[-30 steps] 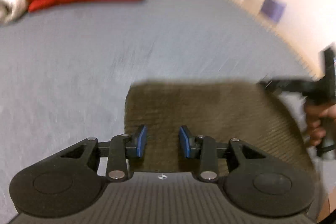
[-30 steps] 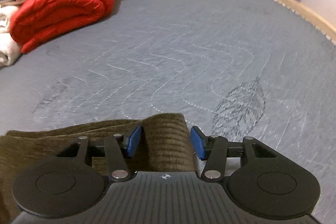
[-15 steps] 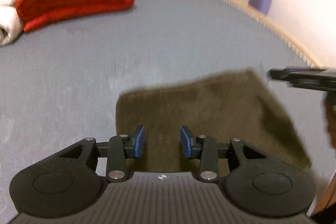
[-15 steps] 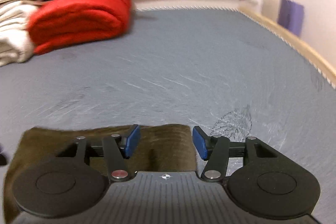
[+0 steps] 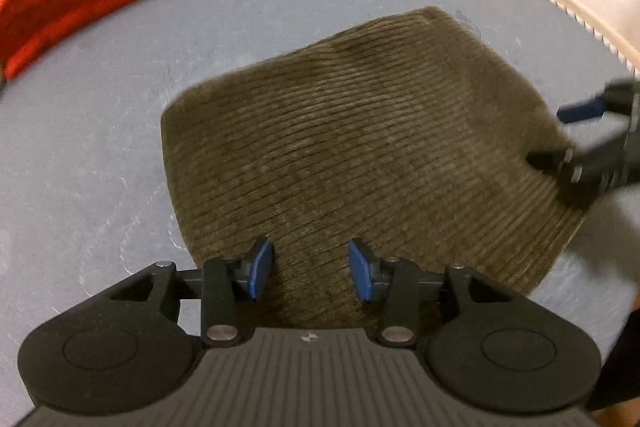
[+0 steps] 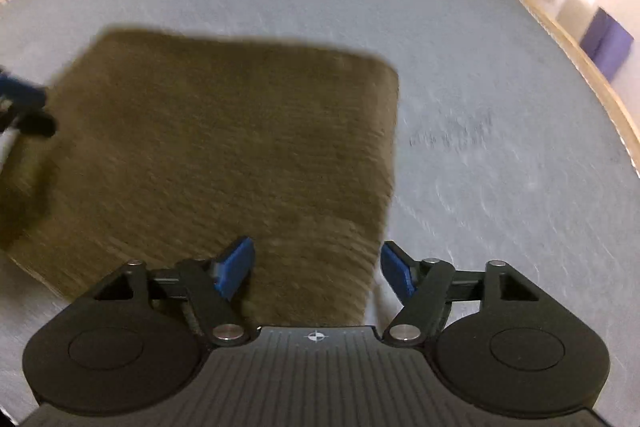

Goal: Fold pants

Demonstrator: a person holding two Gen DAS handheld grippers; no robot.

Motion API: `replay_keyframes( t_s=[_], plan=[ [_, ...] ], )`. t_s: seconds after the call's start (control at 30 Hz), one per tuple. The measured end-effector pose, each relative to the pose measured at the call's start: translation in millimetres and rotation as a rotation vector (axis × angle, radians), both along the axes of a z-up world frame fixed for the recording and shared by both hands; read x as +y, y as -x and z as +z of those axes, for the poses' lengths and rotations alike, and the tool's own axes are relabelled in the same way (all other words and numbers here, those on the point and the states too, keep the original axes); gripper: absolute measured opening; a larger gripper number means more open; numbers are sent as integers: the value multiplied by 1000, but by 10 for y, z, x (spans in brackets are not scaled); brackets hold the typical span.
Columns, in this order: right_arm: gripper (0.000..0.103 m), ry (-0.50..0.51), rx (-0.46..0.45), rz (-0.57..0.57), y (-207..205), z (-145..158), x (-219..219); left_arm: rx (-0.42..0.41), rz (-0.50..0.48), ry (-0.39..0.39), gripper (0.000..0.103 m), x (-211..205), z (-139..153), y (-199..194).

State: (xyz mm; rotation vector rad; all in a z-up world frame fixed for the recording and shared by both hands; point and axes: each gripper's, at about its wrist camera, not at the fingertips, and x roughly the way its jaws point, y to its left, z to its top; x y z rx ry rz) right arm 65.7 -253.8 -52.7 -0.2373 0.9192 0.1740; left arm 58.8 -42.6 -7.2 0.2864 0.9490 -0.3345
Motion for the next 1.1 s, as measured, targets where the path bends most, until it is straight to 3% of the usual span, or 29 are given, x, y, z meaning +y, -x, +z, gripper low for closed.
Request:
replay_keyframes(
  t_s=[0.1, 0.2, 0.23, 0.3, 0.37, 0.43, 0.5, 0.6, 0.7, 0.73, 0.83, 0.97, 1.1],
  plan=[
    [78, -93, -35, -110, 80, 236, -63, -60, 18, 3, 52, -38, 253, 194],
    [84, -225, -104, -156, 331, 555, -86, -151, 42, 94, 80, 44, 612, 460],
    [87, -248, -127, -160, 430, 664, -72, -171, 76, 127, 89, 89, 743, 548],
    [101, -268, -189, -150, 639, 846, -7, -221, 158, 229, 96, 217, 1014, 740],
    [102, -274, -260, -134, 817, 1003, 35, -277, 250, 240, 103, 279, 1177, 899],
    [102, -299, -317, -127, 944, 1093, 63, -321, 331, 245, 103, 311, 1282, 991],
    [102, -329, -361, -121, 1031, 1110, 68, -330, 390, 274, 103, 359, 1260, 1063],
    [102, -321, -363, -133, 1027, 1020, 66, -329, 460, 252, 103, 325, 990, 1194],
    [102, -270, -328, -132, 935, 847, 104, -128, 482, 148, 103, 188, 696, 1059],
    [102, -252, -324, -124, 909, 769, 125, -111, 463, 170, 103, 175, 635, 1025],
    [102, -183, -308, -99, 886, 618, 201, -123, 480, 101, 103, 151, 540, 880],
    [102, -192, -253, -119, 796, 555, 200, -74, 508, 139, 103, 216, 436, 733],
    [102, -221, -241, -140, 742, 577, 188, -77, 526, 143, 103, 188, 406, 746]
  ],
)
